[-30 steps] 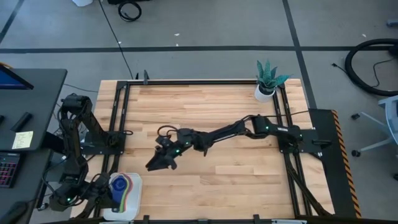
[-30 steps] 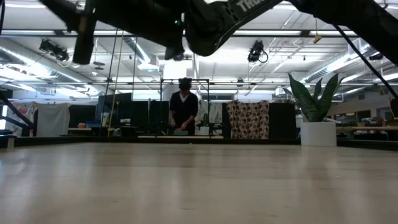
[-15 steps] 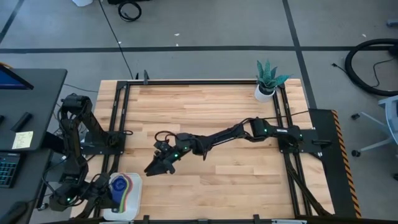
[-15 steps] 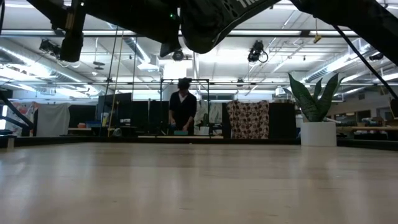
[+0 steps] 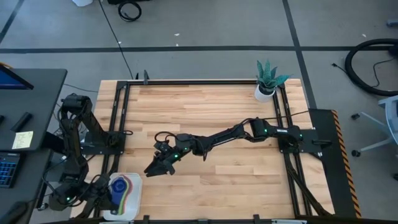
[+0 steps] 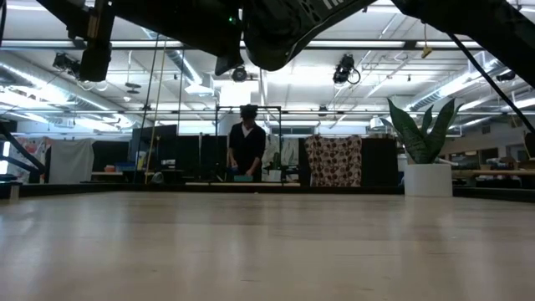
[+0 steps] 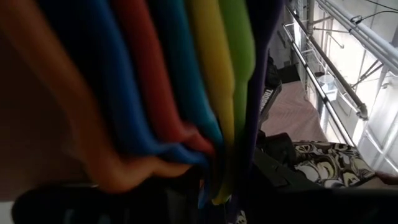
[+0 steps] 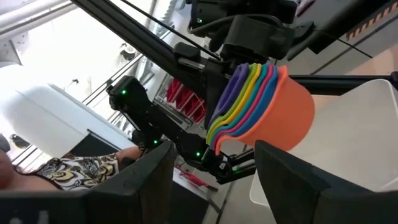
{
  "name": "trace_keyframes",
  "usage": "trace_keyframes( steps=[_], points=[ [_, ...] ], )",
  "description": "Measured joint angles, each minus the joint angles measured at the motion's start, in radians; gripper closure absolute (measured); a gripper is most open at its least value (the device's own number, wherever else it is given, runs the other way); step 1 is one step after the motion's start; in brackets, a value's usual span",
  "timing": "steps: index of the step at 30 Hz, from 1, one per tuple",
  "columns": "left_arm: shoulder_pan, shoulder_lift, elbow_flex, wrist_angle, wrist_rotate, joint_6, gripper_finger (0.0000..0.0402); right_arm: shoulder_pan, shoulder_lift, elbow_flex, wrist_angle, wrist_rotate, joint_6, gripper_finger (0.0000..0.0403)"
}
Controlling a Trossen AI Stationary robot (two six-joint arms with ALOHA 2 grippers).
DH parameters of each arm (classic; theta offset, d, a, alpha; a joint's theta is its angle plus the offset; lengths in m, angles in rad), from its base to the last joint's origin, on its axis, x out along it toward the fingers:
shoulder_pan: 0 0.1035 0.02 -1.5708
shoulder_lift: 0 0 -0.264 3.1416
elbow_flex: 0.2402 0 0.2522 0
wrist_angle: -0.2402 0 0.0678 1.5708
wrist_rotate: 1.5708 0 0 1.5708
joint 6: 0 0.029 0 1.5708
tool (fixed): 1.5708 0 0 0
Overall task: Nest measuring cups in basket
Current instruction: Put the nested measuring cups into the white bin
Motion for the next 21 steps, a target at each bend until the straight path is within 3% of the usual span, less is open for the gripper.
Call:
trace_keyframes(
  steps=[8, 21],
  points=[
    [0.006, 0.0, 0.001, 0.001, 0.005, 0.006, 0.0317, 0.0, 0.0, 0.0, -0.044, 0.014, 0.039, 0.0174],
    [0.084, 0.004, 0.0, 0.031, 0.048, 0.142, 0.0317, -0.004, 0.0, -0.001, -0.038, 0.031, 0.064, 0.0175]
  ],
)
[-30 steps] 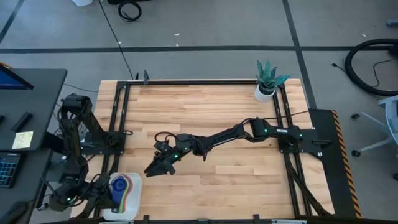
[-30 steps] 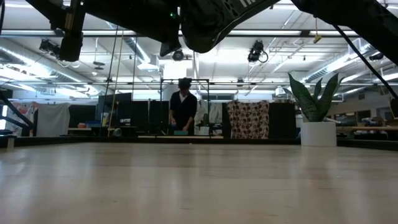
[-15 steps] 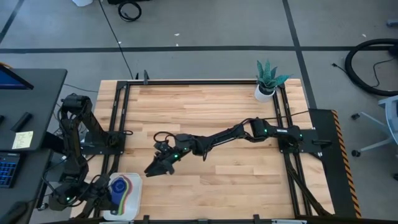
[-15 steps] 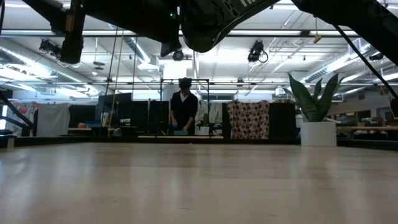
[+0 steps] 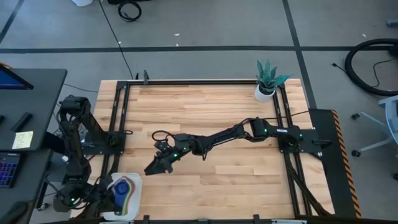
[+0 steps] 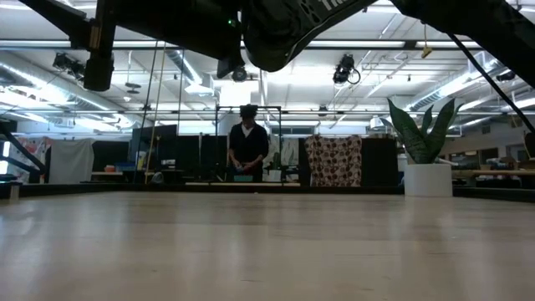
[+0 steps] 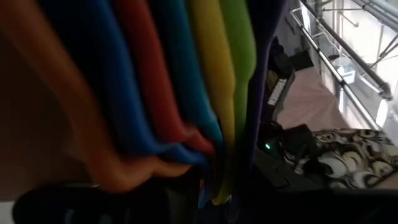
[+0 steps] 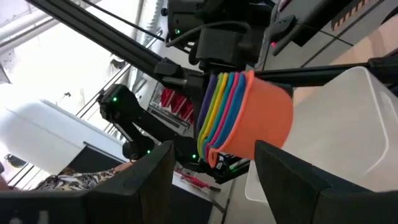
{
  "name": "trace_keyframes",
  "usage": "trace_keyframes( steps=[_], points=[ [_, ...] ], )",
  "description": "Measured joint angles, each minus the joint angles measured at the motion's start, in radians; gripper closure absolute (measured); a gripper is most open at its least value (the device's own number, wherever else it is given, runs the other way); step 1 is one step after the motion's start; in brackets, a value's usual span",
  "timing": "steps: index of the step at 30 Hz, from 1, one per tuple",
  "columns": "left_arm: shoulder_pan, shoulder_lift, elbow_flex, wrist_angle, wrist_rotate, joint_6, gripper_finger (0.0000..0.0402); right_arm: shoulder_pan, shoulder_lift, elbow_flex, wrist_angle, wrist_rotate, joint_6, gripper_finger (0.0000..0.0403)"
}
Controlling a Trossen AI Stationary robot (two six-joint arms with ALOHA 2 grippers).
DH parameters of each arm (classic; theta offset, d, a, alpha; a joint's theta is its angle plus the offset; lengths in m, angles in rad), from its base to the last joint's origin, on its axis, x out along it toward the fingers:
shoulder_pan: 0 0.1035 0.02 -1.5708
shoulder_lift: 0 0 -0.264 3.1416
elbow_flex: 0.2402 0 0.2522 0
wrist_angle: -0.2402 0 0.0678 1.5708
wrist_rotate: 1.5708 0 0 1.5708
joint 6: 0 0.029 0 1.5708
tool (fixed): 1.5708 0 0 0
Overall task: Nest measuring cups in basket
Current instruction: Put the nested measuring cups into the white bin
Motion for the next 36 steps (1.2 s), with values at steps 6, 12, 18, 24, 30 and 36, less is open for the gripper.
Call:
trace_keyframes(
  steps=[6, 12, 18, 24, 30, 36],
  points=[
    [0.012, -0.009, 0.0, -0.001, -0.04, 0.064, 0.0317, 0.0, 0.0, 0.0, 0.0, -0.002, 0.0, 0.0175],
    [0.012, -0.092, 0.0, -0.03, -0.089, 0.195, 0.0317, 0.0, 0.0, 0.0, 0.0, -0.003, 0.0, 0.0175],
    [0.027, -0.215, 0.0, -0.251, -0.095, 0.159, 0.0317, 0.0, 0.0, 0.0, 0.0, 0.014, 0.0, 0.0175],
    [0.071, -0.31, 0.0, -0.516, -0.076, 0.027, 0.0317, 0.0, 0.0, 0.0, 0.0, 0.05, 0.001, 0.0175],
    [0.129, -0.376, 0.0, -0.607, -0.044, 0.018, 0.0317, 0.005, 0.0, 0.0, 0.0, 0.132, -0.001, 0.0175],
    [0.203, -0.388, 0.0, -0.628, 0.032, 0.019, 0.0317, 0.004, -0.001, 0.0, -0.003, 0.179, -0.005, 0.0175]
  ],
)
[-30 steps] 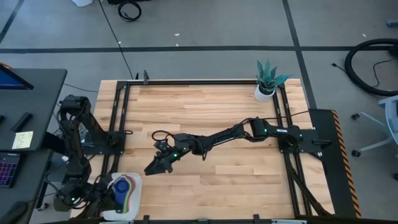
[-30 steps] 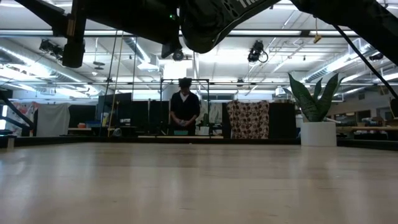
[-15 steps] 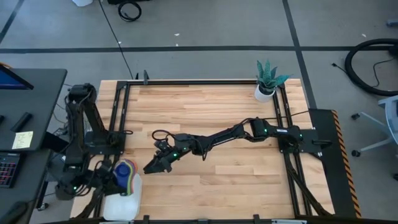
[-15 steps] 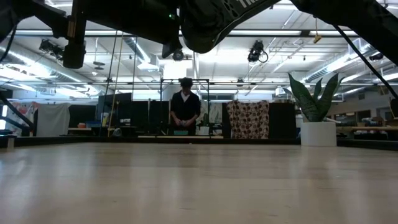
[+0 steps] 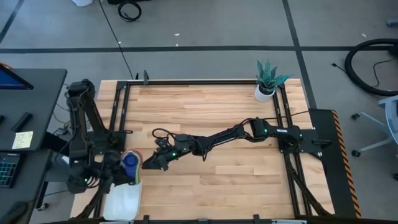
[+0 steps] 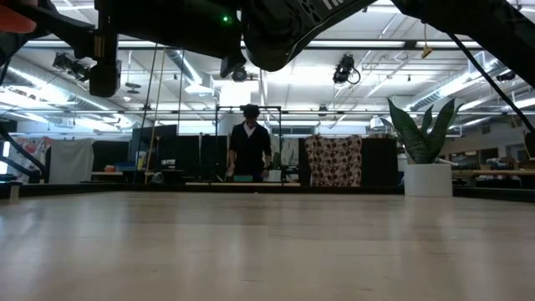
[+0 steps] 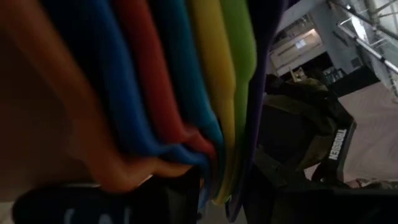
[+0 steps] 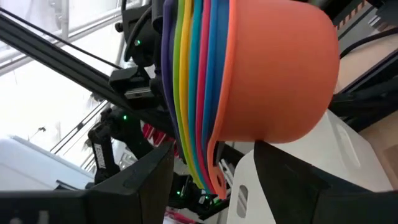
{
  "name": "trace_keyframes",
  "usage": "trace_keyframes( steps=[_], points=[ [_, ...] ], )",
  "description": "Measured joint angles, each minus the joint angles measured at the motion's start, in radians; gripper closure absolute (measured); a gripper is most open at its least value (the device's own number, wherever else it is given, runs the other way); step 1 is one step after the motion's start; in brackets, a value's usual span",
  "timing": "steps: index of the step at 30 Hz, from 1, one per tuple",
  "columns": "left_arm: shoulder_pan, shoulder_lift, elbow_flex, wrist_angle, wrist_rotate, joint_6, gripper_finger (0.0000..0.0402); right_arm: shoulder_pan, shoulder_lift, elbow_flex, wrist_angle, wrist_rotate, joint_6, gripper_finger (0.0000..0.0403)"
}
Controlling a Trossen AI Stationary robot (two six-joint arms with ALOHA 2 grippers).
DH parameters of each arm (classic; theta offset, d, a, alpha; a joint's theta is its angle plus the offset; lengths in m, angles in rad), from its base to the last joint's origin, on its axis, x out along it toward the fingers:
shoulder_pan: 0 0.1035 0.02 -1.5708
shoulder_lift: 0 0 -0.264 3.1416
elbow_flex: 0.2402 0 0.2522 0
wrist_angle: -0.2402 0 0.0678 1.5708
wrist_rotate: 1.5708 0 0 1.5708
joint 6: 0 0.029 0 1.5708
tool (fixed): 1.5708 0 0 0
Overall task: Nest measuring cups in basket
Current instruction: Put the nested measuring cups into the white bin
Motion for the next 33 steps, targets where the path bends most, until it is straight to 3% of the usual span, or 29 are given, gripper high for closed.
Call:
trace_keyframes(
  steps=[9, 15, 26, 33],
  points=[
    [0.095, -0.005, 0.0, -0.002, 0.03, 0.078, 0.0317, 0.0, 0.0, -0.001, 0.003, 0.0, -0.006, 0.0175],
    [0.181, -0.005, 0.0, -0.024, 0.112, 0.089, 0.0317, 0.0, 0.0, -0.001, -0.002, 0.0, -0.006, 0.0175],
    [0.334, -0.007, 0.0, 0.038, 0.297, 0.248, 0.0317, 0.002, 0.0, -0.003, -0.01, -0.011, -0.022, 0.0174],
    [0.383, -0.006, 0.002, 0.073, 0.284, 0.331, 0.0317, -0.001, 0.0, -0.003, 0.006, 0.012, -0.037, 0.0174]
  ],
)
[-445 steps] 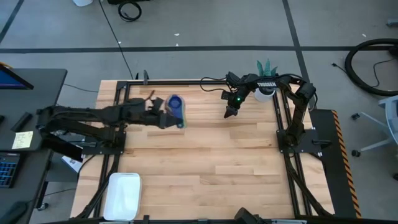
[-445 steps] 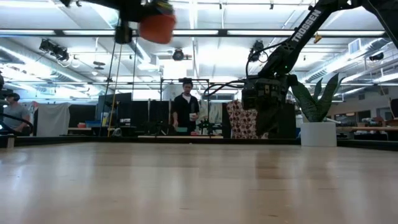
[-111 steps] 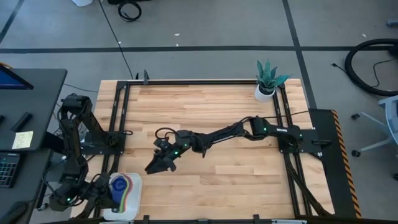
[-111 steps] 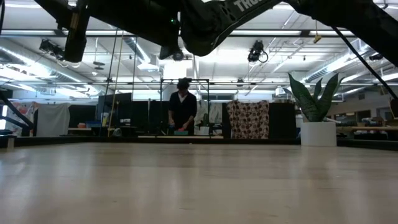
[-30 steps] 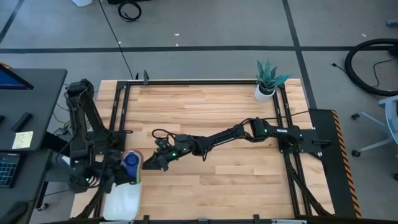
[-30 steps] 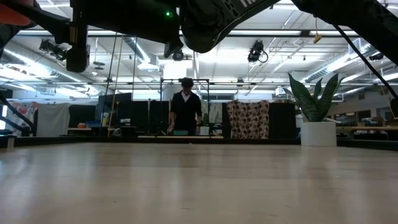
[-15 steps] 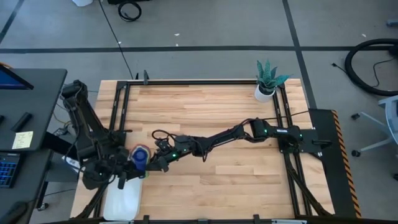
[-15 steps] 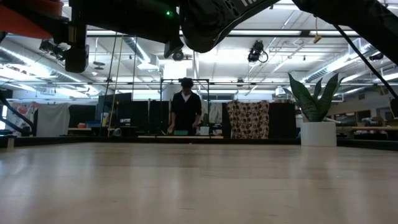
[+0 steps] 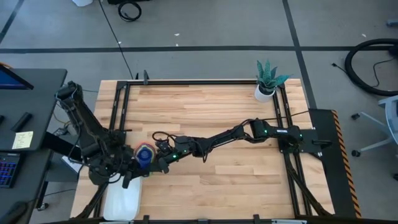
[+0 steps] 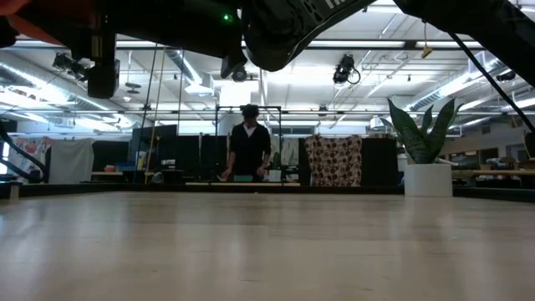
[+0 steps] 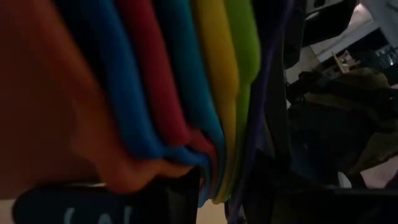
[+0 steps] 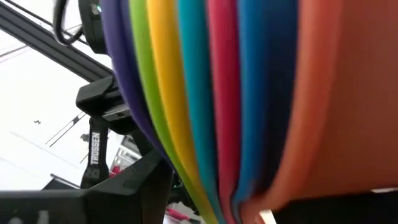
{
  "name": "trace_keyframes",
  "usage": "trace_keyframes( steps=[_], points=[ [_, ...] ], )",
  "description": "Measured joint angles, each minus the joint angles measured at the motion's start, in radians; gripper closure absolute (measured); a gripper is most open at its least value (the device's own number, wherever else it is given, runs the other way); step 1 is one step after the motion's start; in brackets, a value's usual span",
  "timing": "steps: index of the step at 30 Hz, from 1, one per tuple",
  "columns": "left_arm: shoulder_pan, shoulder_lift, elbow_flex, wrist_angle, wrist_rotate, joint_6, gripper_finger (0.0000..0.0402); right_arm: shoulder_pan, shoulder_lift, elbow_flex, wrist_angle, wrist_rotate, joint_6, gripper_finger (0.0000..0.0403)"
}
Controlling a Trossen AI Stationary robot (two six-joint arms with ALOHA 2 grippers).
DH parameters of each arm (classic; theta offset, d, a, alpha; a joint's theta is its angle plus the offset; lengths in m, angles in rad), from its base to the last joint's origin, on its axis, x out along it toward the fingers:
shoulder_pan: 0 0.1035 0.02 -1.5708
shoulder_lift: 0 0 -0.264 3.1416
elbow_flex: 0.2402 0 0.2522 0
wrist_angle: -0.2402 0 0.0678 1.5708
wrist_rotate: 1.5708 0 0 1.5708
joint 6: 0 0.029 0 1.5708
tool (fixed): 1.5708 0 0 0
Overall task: Nest measuring cups in basket
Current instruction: Put the nested measuring cups into the white bin
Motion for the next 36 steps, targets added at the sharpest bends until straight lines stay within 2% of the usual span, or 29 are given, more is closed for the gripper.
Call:
trace_keyframes(
  steps=[9, 17, 34, 36],
  points=[
    [0.056, -0.002, -0.001, 0.063, 0.036, 0.122, 0.0318, 0.002, 0.0, 0.0, 0.028, 0.012, 0.003, 0.0179],
    [0.059, 0.0, -0.002, 0.068, 0.042, 0.145, 0.0318, 0.002, 0.0, 0.0, 0.027, 0.033, -0.07, 0.0231],
    [0.004, 0.002, -0.002, 0.069, 0.029, 0.131, 0.0319, 0.0, 0.0, 0.0, 0.026, 0.034, -0.096, 0.0232],
    [-0.003, 0.002, -0.002, 0.07, 0.027, 0.128, 0.0309, -0.002, 0.0, 0.0, 0.026, 0.026, -0.109, 0.0233]
  ],
)
